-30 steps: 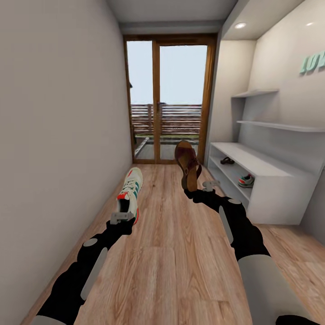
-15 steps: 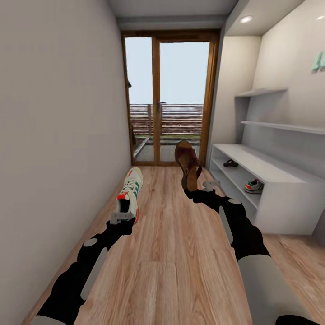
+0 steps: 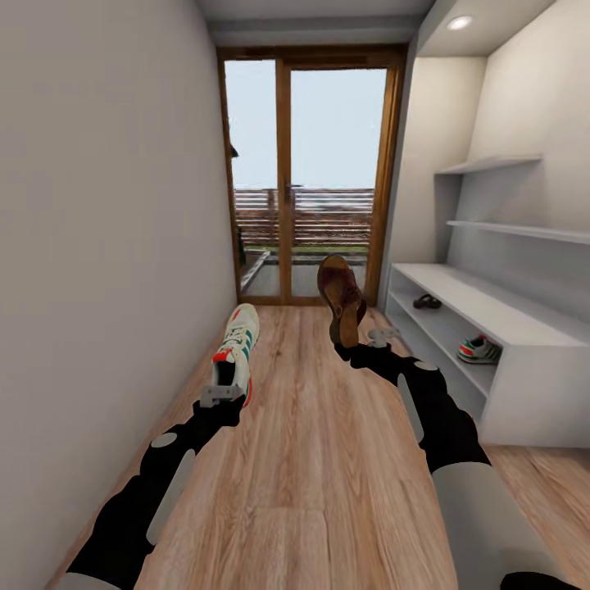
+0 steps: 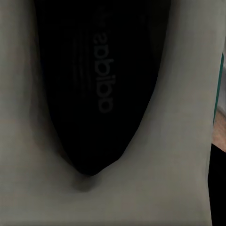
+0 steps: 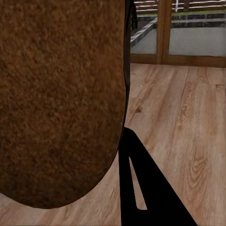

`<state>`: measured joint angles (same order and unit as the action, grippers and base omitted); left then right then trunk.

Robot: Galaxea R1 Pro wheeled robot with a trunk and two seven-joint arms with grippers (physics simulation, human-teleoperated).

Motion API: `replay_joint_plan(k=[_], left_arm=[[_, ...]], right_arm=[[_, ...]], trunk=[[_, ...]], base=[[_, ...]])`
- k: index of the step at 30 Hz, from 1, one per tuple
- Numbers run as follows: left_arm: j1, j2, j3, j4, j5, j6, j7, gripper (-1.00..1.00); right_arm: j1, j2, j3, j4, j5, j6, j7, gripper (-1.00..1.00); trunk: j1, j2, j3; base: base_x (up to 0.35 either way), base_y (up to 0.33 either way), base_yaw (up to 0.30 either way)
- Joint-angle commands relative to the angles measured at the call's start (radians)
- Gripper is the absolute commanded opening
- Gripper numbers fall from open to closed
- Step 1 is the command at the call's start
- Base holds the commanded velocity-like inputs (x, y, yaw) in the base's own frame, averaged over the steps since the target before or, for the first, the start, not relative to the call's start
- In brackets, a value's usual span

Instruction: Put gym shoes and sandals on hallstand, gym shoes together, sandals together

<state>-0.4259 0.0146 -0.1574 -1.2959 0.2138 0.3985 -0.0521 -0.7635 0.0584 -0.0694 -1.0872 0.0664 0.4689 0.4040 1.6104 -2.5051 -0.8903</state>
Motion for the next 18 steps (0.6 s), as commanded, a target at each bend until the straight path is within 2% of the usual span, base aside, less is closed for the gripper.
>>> replay_joint_plan(k=[1,6,18], left_arm=[[-0.001,0.001,-0.001,-0.002,0.006,0.005,0.0,-1.0],[-0.001,0.001,-0.001,-0.001,0.006,0.005,0.0,-1.0],[-0.001,0.001,-0.001,-0.002,0.006,0.005,0.0,-1.0]], right_arm=[[-0.001,0.001,-0.004,-0.001,0.006,0.005,0.009,-1.0],[-0.001,0.001,-0.004,-0.002,0.006,0.005,0.009,-1.0],[-0.001,0.001,-0.004,-0.001,0.006,0.005,0.009,-1.0]], trunk=[[0.0,0.0,-0.001],[0.0,0.0,-0.001],[0.0,0.0,-0.001]], base=[[0.325,0.138,0.0],[0.316,0.157,-0.091],[0.307,0.181,-0.283]])
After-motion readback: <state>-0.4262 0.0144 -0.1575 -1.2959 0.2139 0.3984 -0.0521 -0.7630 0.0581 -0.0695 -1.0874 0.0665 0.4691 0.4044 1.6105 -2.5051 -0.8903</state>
